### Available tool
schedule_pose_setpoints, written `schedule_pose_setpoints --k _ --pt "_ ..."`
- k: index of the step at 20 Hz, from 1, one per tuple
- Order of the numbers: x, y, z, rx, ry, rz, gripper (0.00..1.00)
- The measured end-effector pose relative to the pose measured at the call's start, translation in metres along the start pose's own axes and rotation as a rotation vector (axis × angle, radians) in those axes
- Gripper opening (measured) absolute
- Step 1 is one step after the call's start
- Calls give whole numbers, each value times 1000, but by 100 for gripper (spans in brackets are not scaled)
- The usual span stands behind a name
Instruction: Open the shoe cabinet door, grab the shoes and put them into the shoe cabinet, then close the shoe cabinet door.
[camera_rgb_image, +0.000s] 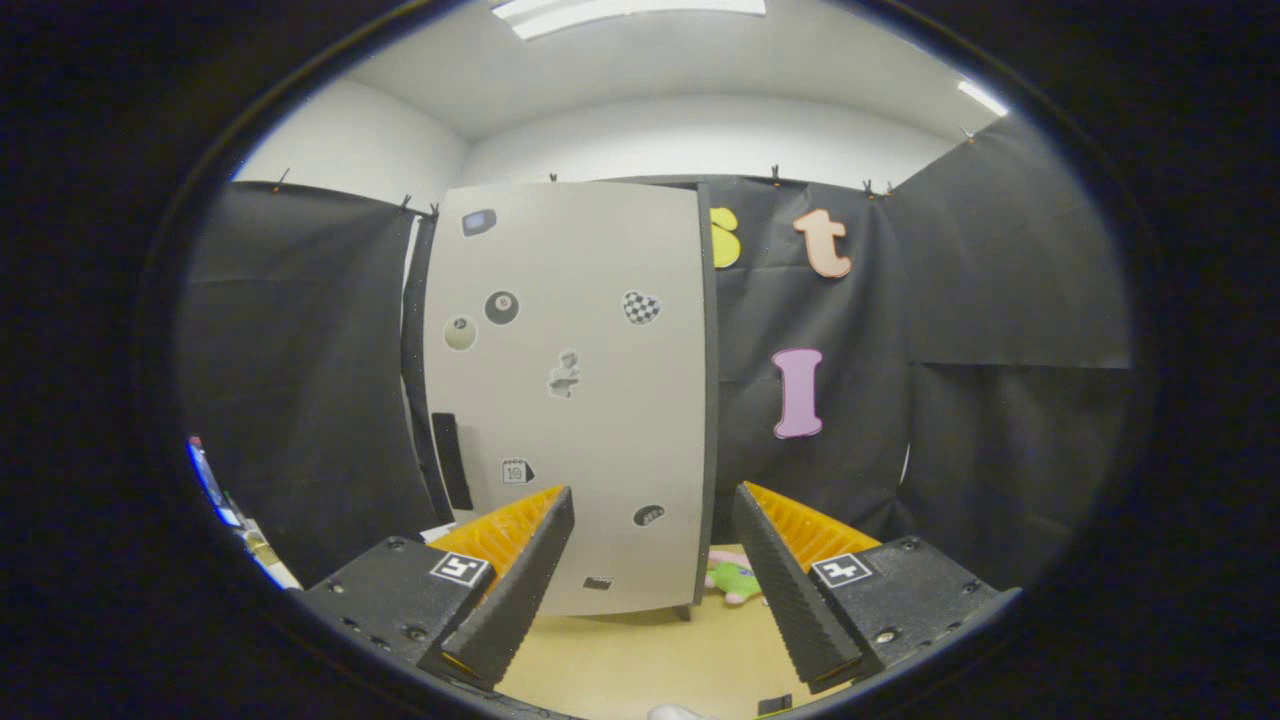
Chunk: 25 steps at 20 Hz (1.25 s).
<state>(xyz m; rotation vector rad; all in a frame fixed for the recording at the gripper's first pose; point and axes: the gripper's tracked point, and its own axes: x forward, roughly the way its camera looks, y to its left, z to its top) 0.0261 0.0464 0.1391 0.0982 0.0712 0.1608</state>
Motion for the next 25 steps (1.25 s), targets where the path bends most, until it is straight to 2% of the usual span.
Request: schedule_pose_setpoints --k 3,8,13,17,25 --pt "-19 -40 13 -17 -20 -55 100" --pt "-39 -78 20 -65 -28 -106 100" --pt "-43 -87 14 -19 -17 -106 100" --pt "-47 -100 9 -26 -8 -147 100" --pt "-51 -103 13 -33 -28 -168 100"
